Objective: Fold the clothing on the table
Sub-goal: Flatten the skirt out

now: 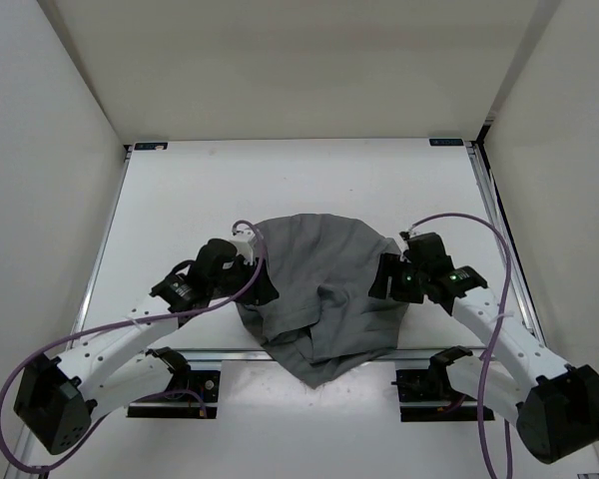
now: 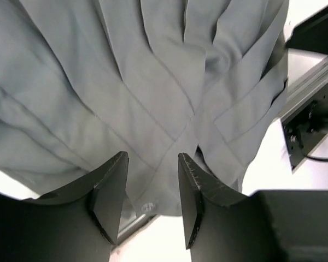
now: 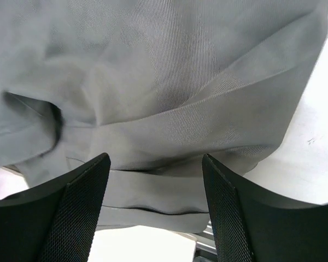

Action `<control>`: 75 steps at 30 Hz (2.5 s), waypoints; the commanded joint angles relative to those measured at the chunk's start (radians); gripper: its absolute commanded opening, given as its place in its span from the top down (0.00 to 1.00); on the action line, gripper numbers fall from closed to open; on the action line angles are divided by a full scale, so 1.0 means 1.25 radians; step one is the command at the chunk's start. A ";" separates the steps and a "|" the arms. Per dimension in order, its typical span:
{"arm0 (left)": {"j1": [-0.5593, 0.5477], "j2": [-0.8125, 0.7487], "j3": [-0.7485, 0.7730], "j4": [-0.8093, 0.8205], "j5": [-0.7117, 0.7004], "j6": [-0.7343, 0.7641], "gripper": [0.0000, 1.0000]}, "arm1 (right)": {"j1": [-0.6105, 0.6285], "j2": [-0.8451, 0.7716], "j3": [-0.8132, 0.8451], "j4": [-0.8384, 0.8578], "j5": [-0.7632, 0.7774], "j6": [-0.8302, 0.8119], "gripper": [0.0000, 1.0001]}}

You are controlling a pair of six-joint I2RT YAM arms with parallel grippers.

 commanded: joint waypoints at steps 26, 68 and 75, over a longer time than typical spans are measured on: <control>-0.116 0.015 -0.174 0.090 -0.120 -0.213 0.41 | -0.068 -0.036 0.010 -0.001 -0.028 -0.003 0.26; 0.089 0.023 -0.051 -0.017 -0.266 -0.041 1.00 | 0.053 0.036 -0.132 0.318 -0.236 0.303 0.44; 0.115 -0.024 -0.077 -0.015 -0.241 -0.047 1.00 | 0.120 0.105 -0.128 0.444 -0.225 0.479 0.42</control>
